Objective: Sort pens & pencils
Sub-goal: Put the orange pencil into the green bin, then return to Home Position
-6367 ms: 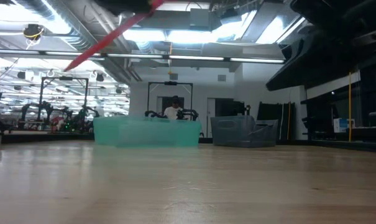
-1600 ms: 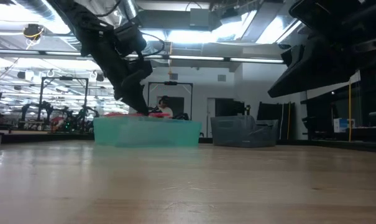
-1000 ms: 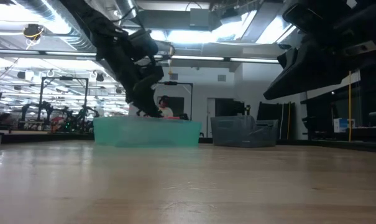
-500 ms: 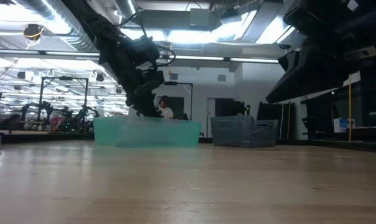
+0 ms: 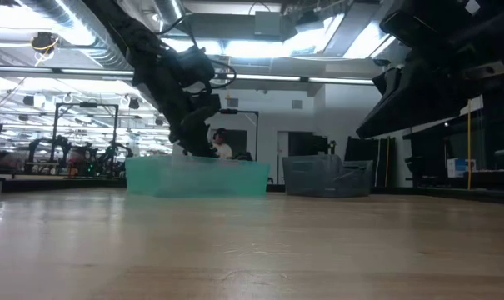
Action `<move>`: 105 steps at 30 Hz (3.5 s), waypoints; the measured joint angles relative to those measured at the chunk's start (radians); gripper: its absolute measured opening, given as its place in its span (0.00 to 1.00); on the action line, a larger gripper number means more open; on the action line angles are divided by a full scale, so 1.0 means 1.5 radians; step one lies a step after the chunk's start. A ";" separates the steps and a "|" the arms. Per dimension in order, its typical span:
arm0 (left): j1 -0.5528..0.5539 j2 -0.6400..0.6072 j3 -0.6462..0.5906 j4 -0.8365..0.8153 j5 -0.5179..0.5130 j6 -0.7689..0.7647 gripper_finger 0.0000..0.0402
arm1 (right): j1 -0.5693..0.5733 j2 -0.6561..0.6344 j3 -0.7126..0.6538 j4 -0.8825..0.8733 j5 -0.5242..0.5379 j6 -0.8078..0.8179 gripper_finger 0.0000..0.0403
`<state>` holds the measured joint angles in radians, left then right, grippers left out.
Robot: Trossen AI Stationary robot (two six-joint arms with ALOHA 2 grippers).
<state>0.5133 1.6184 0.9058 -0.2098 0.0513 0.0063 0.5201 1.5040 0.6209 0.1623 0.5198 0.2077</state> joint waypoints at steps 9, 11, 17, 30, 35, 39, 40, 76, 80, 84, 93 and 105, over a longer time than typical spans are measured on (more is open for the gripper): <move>-0.004 0.000 0.000 0.000 -0.005 -0.003 0.14 | 0.000 0.000 0.000 0.000 0.001 0.017 0.01; -0.004 0.000 0.000 0.000 -0.006 -0.003 0.15 | 0.000 0.000 0.000 0.000 0.001 0.019 0.01; -0.005 -0.012 0.002 -0.002 0.008 -0.002 0.15 | 0.000 0.000 0.000 0.000 0.001 0.018 0.02; -0.168 -0.210 0.031 -0.030 0.043 0.037 0.11 | 0.000 -0.008 0.000 0.048 0.017 -0.026 0.06; -0.288 -0.305 0.031 -0.028 -0.001 0.037 0.11 | 0.000 -0.078 0.020 0.019 0.019 -0.074 0.03; -0.381 -0.371 0.030 -0.031 -0.058 0.043 0.11 | 0.008 -0.171 0.046 -0.045 0.020 -0.106 0.01; -0.403 -0.386 0.026 -0.029 -0.076 0.050 0.11 | 0.011 -0.197 0.047 -0.062 0.021 -0.108 0.01; -0.636 -0.844 -0.536 0.309 0.051 0.042 0.11 | 0.139 -0.811 -0.326 0.009 0.006 -0.213 0.06; -0.633 -0.844 -0.584 0.364 0.050 0.023 0.11 | 0.139 -0.817 -0.352 0.027 0.008 -0.211 0.06; -0.633 -0.844 -0.599 0.371 0.027 0.014 0.11 | 0.139 -0.817 -0.366 0.028 0.059 -0.206 0.06; -0.593 -0.844 -0.599 0.350 0.006 0.033 0.11 | 0.127 -0.816 -0.410 0.007 0.134 -0.140 0.06; -0.422 -0.844 -0.599 0.310 0.087 0.053 0.11 | 0.019 -0.817 -0.410 -0.011 0.149 -0.160 0.06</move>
<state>-0.1199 0.3531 0.0078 0.2550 0.1812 0.0853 0.5489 0.2787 0.0063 0.1455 0.7439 -0.0320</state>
